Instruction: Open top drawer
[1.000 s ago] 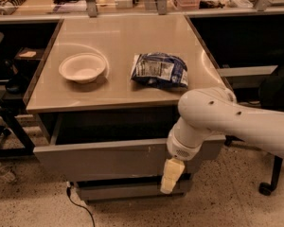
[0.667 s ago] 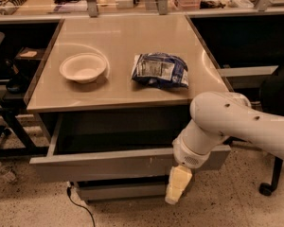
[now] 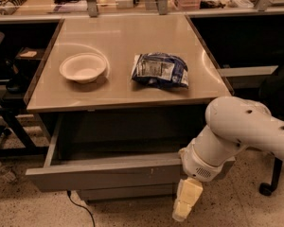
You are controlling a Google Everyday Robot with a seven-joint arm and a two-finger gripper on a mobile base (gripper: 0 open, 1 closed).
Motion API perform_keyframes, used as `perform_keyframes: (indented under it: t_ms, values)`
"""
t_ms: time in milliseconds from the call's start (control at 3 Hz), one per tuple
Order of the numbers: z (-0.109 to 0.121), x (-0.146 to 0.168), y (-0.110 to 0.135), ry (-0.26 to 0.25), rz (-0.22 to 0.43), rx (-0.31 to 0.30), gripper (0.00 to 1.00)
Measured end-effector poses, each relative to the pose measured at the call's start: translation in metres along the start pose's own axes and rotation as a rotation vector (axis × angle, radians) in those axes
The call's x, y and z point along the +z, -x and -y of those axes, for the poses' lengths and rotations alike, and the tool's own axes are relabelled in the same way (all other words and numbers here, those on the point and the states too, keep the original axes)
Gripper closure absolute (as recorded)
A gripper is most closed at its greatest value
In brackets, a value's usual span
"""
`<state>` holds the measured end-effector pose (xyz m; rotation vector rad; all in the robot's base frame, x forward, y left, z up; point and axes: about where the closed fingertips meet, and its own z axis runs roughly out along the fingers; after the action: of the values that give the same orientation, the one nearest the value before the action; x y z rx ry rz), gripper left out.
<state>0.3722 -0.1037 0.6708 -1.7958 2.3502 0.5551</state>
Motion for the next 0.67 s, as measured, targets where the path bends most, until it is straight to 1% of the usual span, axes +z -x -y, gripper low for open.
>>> perform_keyframes:
  t_ms: [333,667]
  values:
    - [-0.0207,-0.0019,-0.0043,0.038,0.011,0.009,0.0]
    - [-0.0208,-0.0019,-0.0042,0.038,0.011,0.01,0.0]
